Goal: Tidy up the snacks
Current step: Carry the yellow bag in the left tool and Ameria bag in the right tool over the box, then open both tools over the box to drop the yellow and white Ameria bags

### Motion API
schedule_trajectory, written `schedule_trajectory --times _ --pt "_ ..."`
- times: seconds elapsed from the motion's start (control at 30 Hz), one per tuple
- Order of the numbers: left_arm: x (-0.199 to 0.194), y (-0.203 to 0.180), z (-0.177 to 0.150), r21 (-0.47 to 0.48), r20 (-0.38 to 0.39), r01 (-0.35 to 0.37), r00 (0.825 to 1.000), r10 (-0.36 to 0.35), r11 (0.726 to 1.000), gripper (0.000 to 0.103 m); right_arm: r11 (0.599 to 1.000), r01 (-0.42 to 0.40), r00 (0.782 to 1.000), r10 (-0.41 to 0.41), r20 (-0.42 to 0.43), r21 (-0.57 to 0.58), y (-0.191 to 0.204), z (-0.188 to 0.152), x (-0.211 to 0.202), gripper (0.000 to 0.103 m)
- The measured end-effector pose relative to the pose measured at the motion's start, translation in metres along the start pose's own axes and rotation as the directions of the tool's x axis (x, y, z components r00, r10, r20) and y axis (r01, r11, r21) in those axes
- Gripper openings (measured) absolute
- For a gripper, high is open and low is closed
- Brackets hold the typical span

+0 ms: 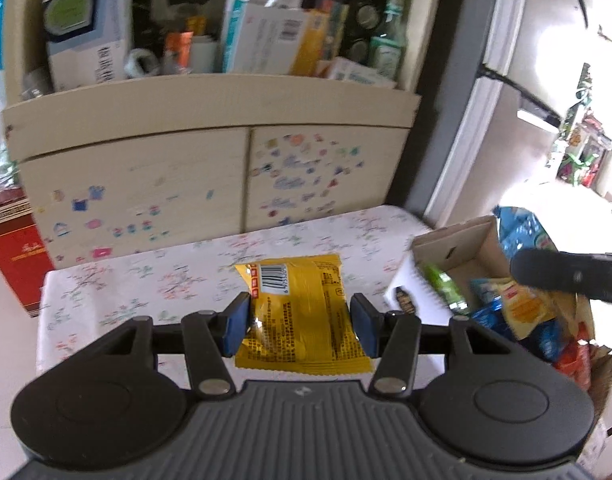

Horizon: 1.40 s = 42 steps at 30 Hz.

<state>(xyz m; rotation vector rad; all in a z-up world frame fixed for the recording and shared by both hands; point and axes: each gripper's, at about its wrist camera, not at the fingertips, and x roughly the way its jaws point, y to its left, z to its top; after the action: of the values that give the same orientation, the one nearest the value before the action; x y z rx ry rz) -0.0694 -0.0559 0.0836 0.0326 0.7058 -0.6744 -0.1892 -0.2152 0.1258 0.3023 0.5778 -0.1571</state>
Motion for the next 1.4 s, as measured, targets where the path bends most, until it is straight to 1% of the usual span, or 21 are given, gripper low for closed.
schedule_trajectory --times 0.13,0.27,0.43,0.63,0.83,1.03,1.13,1.17,1.2,1.27,1.33,1.4 --pt "0.002 -0.024 0.002 0.027 0.012 0.052 0.999 -0.052 0.998 0.053 0.997 0.045 0.998 -0.047 0.034 0.059 -0.025 0.004 -0.015 0.058" --pt "0.004 -0.049 0.002 0.059 0.022 0.096 0.995 -0.098 0.994 0.053 0.990 0.094 0.994 -0.099 0.049 0.109 -0.047 0.004 -0.027 0.058" --pt "0.008 -0.082 -0.001 0.087 0.016 0.168 0.985 -0.170 0.982 0.053 0.972 0.138 0.988 -0.147 0.035 0.192 -0.073 0.002 -0.035 0.058" --pt "0.011 -0.122 -0.008 0.130 0.002 0.243 0.970 -0.245 0.961 0.053 0.939 0.196 0.978 -0.207 0.010 0.284 -0.097 -0.003 -0.041 0.058" --pt "0.018 -0.150 -0.016 0.153 -0.020 0.287 0.958 -0.287 0.946 0.053 0.899 0.236 0.969 -0.246 -0.019 0.370 -0.115 -0.008 -0.041 0.058" --pt "0.021 -0.168 -0.021 0.155 -0.033 0.316 0.949 -0.315 0.936 0.053 0.876 0.250 0.965 -0.261 -0.031 0.411 -0.121 -0.010 -0.040 0.058" --pt "0.024 -0.177 -0.025 0.160 -0.043 0.341 0.940 -0.338 0.927 0.053 0.865 0.256 0.964 -0.261 -0.048 0.432 -0.125 -0.013 -0.037 0.059" --pt "0.026 -0.181 -0.027 0.164 -0.051 0.346 0.938 -0.342 0.924 0.057 0.861 0.256 0.964 -0.261 -0.050 0.440 -0.126 -0.014 -0.036 0.062" --pt "0.027 -0.184 -0.029 0.165 -0.054 0.341 0.940 -0.337 0.925 0.067 0.857 0.255 0.964 -0.259 -0.054 0.448 -0.127 -0.014 -0.035 0.064" --pt "0.026 -0.186 -0.033 0.167 -0.043 0.329 0.944 -0.326 0.930 0.077 0.849 0.255 0.964 -0.259 -0.057 0.462 -0.129 -0.014 -0.036 0.071" --pt "0.026 -0.187 -0.032 0.175 -0.041 0.325 0.946 -0.323 0.929 0.079 0.847 0.256 0.964 -0.260 -0.057 0.467 -0.129 -0.014 -0.037 0.073" --pt "0.026 -0.187 -0.031 0.177 -0.045 0.312 0.950 -0.309 0.934 0.090 0.849 0.254 0.964 -0.259 -0.054 0.464 -0.129 -0.014 -0.038 0.075"
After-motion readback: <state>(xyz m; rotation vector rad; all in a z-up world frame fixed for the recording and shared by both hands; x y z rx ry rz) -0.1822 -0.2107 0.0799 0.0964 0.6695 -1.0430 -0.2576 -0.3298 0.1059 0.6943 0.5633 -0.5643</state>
